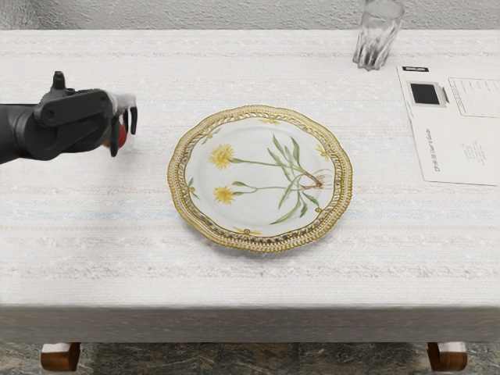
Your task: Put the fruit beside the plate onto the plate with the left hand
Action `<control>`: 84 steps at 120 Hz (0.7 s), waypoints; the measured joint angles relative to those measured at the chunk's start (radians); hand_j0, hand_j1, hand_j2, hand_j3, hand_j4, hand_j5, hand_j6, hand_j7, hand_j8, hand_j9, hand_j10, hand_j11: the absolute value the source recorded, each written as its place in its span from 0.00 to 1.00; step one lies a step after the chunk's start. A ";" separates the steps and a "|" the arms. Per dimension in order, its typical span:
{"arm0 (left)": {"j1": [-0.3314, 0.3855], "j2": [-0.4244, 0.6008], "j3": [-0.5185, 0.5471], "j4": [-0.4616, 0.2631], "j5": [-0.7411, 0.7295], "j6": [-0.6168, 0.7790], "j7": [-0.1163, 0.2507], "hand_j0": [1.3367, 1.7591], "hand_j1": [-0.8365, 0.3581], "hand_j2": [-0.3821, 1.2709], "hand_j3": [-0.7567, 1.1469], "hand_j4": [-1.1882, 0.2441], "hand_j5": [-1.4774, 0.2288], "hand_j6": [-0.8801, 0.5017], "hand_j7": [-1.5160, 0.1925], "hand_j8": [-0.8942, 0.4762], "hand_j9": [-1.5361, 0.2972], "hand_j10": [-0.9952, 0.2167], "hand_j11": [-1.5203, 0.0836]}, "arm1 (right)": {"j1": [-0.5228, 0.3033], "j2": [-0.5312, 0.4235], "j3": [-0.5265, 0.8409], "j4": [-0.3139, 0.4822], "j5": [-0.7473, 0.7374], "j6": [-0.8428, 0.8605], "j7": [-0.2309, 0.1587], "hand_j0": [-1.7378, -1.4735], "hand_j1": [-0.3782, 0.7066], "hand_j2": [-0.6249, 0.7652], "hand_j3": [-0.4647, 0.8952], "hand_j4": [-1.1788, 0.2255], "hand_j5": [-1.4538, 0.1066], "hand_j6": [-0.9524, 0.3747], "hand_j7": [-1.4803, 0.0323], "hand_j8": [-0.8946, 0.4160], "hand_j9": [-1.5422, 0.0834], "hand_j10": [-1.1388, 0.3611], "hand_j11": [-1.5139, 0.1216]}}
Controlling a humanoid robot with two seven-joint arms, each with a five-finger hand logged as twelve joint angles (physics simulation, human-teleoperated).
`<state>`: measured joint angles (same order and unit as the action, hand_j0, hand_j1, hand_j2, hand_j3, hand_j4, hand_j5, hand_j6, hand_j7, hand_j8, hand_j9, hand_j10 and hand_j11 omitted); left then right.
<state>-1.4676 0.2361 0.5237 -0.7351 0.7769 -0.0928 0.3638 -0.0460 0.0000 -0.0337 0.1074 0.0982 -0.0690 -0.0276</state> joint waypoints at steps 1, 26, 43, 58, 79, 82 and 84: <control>-0.004 0.001 0.000 -0.002 -0.004 -0.003 0.000 0.74 0.55 0.47 0.40 0.25 0.16 0.23 0.22 0.35 0.21 0.30 0.22 | 0.000 0.000 0.000 0.000 0.000 0.000 0.000 0.30 0.06 0.44 0.34 0.82 0.90 0.69 0.95 0.66 0.92 0.74 0.90; -0.062 0.009 -0.007 -0.044 -0.071 -0.063 0.000 0.74 0.59 0.43 0.40 0.26 0.14 0.21 0.21 0.32 0.21 0.27 0.22 | 0.000 0.000 0.000 0.000 0.000 0.000 0.000 0.30 0.06 0.44 0.34 0.82 0.90 0.69 0.95 0.66 0.92 0.74 0.90; -0.111 0.009 -0.019 -0.057 -0.105 -0.097 0.000 0.74 0.60 0.43 0.40 0.26 0.13 0.21 0.21 0.31 0.21 0.26 0.22 | 0.000 0.000 0.000 0.000 0.000 0.000 0.000 0.30 0.06 0.44 0.34 0.82 0.90 0.69 0.95 0.66 0.92 0.74 0.90; -0.155 0.008 -0.023 -0.079 -0.144 -0.115 0.001 0.74 0.60 0.43 0.40 0.26 0.12 0.21 0.22 0.31 0.21 0.27 0.22 | 0.000 0.000 0.000 0.000 0.000 0.000 0.000 0.30 0.06 0.44 0.34 0.82 0.90 0.69 0.95 0.66 0.92 0.74 0.90; -0.188 -0.023 -0.033 -0.114 -0.200 -0.127 0.000 0.74 0.59 0.44 0.40 0.26 0.12 0.21 0.22 0.32 0.21 0.28 0.22 | 0.000 0.000 0.000 0.000 0.000 0.000 0.000 0.30 0.06 0.44 0.34 0.82 0.90 0.69 0.95 0.66 0.92 0.74 0.90; -0.190 -0.029 -0.036 -0.118 -0.206 -0.128 0.000 0.74 0.59 0.44 0.40 0.26 0.12 0.22 0.22 0.32 0.21 0.28 0.22 | 0.000 0.000 0.000 0.000 0.000 0.000 0.000 0.30 0.06 0.44 0.34 0.82 0.90 0.69 0.95 0.66 0.92 0.74 0.90; -0.195 -0.034 -0.038 -0.120 -0.209 -0.129 0.000 0.74 0.58 0.45 0.40 0.26 0.12 0.22 0.22 0.33 0.21 0.29 0.22 | 0.000 0.000 0.000 0.000 0.000 0.000 0.000 0.30 0.06 0.44 0.34 0.82 0.90 0.69 0.95 0.66 0.92 0.74 0.90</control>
<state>-1.6624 0.2022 0.4858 -0.8550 0.5678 -0.2215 0.3641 -0.0461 0.0000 -0.0338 0.1074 0.0982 -0.0690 -0.0276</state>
